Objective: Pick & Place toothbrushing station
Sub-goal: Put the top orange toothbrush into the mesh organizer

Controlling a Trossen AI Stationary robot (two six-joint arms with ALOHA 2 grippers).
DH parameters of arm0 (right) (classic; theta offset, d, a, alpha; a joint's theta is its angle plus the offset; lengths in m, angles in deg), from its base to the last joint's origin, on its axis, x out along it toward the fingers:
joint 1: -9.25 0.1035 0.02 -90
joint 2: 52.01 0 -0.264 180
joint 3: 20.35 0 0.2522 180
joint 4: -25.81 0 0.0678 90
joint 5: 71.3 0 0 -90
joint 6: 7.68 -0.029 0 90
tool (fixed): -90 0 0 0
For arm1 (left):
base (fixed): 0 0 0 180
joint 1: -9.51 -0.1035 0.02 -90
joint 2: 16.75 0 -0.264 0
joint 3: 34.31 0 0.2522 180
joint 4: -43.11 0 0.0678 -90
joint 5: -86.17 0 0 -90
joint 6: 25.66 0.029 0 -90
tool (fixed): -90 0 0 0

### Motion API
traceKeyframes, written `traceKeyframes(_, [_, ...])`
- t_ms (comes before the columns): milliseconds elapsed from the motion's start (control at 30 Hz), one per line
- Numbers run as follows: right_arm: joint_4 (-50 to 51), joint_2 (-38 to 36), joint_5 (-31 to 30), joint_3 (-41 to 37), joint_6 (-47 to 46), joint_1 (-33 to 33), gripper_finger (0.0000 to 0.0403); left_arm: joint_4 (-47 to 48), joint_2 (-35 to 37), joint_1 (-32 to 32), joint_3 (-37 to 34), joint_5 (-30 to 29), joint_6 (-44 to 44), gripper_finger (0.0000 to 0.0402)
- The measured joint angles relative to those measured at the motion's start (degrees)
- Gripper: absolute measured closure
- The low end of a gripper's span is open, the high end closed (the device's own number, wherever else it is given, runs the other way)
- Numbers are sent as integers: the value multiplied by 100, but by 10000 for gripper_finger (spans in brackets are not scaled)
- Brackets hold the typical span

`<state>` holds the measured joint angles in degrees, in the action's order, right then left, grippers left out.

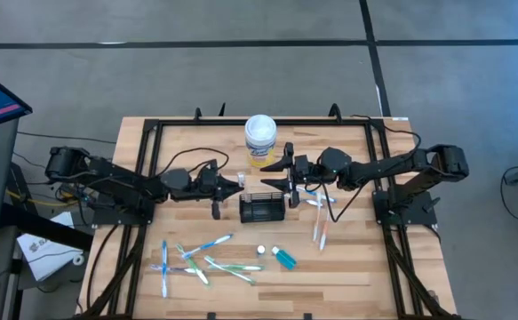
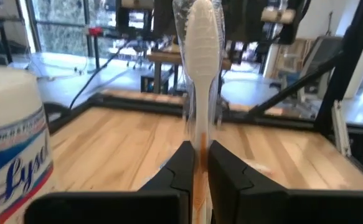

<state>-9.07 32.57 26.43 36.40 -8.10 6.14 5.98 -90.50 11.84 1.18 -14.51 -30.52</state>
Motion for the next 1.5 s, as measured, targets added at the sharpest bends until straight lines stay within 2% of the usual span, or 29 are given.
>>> traceKeyframes(267, [2,0,0,2,-2,0,262,86,-27,0,0,-12,147,387])
traceKeyframes(833, [4,0,0,2,-1,0,262,-85,-968,-4,0,-177,142,385])
traceKeyframes(1233, [20,0,2,2,28,0,262,-123,-1156,-4,0,-181,118,380])
traceKeyframes(1500, [20,0,2,0,42,-1,260,-101,-1156,-4,0,-175,89,344])
